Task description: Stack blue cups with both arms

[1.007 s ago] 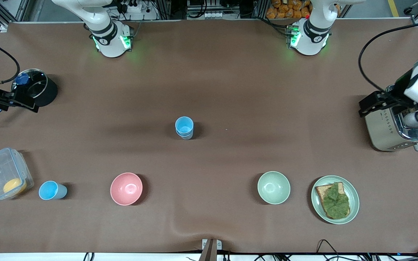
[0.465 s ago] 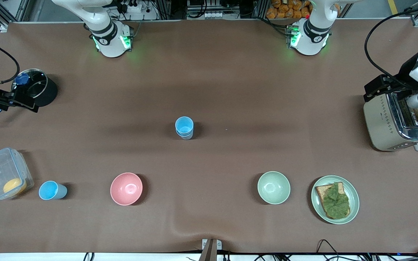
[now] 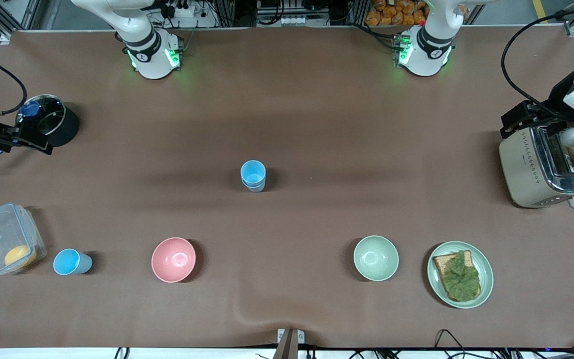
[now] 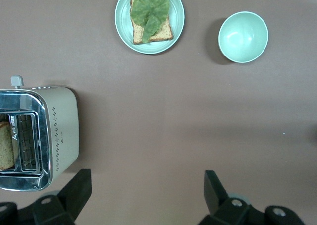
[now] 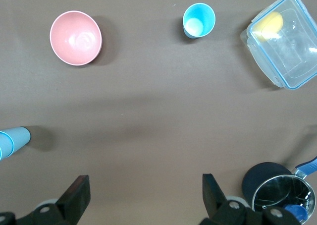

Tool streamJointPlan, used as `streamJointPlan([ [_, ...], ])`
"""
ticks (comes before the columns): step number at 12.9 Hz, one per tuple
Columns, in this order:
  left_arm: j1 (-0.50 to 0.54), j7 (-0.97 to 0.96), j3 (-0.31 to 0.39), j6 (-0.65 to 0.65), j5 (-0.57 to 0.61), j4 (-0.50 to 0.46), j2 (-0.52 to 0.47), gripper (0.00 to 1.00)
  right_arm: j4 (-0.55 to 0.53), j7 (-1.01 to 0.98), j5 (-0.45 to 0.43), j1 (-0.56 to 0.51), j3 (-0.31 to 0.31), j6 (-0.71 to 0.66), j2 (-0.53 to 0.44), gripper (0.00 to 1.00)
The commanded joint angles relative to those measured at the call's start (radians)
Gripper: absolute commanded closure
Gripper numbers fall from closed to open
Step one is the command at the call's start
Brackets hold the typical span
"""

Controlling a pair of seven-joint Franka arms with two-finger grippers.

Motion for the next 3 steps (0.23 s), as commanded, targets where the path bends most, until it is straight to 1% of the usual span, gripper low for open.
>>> streamJointPlan([
  [1, 0.029, 0.016, -0.002, -0.002, 0.009, 0.008, -0.019, 0.00, 0.008, -0.004, -0.011, -0.023, 0.017, -0.012, 0.001, 0.00],
  [3, 0.038, 0.013, -0.003, -0.016, 0.000, 0.010, -0.019, 0.00, 0.008, -0.004, -0.011, -0.023, 0.017, -0.014, 0.001, 0.00],
])
